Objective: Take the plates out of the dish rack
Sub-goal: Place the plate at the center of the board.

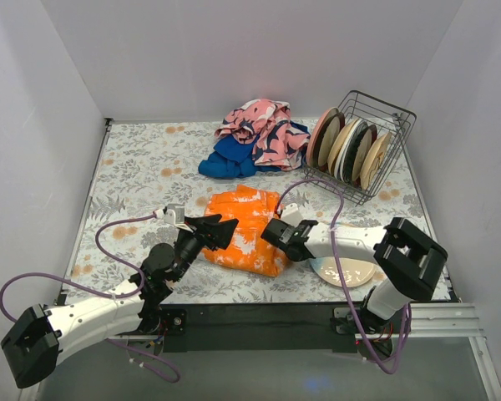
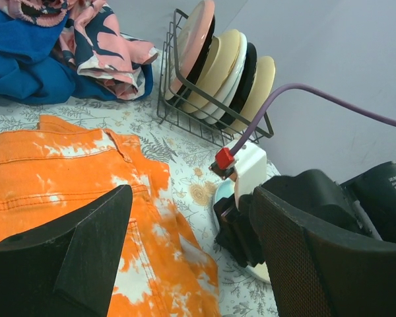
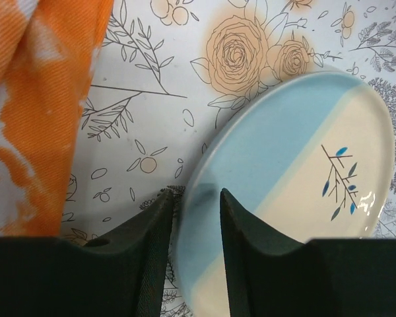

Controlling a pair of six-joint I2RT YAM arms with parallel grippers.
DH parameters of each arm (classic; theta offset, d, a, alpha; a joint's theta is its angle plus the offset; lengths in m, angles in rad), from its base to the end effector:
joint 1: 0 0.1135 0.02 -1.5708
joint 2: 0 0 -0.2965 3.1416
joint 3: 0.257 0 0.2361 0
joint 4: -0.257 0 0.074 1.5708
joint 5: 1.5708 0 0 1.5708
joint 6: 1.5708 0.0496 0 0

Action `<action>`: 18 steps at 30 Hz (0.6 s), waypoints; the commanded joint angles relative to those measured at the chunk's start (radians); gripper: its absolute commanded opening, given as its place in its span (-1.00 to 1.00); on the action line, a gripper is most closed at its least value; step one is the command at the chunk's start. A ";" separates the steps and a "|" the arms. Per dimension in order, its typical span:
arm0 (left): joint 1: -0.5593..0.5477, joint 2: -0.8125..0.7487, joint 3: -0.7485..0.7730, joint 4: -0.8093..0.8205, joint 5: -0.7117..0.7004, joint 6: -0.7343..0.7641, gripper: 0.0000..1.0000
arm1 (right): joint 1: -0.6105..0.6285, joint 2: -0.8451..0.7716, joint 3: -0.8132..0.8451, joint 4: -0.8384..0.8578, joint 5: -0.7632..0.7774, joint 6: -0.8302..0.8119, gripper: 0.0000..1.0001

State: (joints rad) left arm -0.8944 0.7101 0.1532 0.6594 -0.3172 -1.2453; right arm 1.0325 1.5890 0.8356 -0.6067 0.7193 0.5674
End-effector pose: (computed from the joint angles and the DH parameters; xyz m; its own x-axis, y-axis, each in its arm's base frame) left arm 0.1005 -0.1004 0.2494 -0.4975 -0.8183 -0.2879 0.2355 0.1920 -0.9527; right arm 0.1594 0.2033 0.1887 -0.7319 -0.4372 -0.5226 -0.2156 0.8762 -0.4309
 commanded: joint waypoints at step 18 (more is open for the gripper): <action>-0.005 0.020 0.003 0.012 0.010 0.023 0.43 | -0.066 -0.205 0.005 0.068 -0.142 -0.103 -0.17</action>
State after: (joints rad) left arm -0.8944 0.7277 0.1532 0.6590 -0.3065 -1.2381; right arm 0.9695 1.4551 0.8021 -0.5514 0.6018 0.4931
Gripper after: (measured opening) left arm 0.716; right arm 0.407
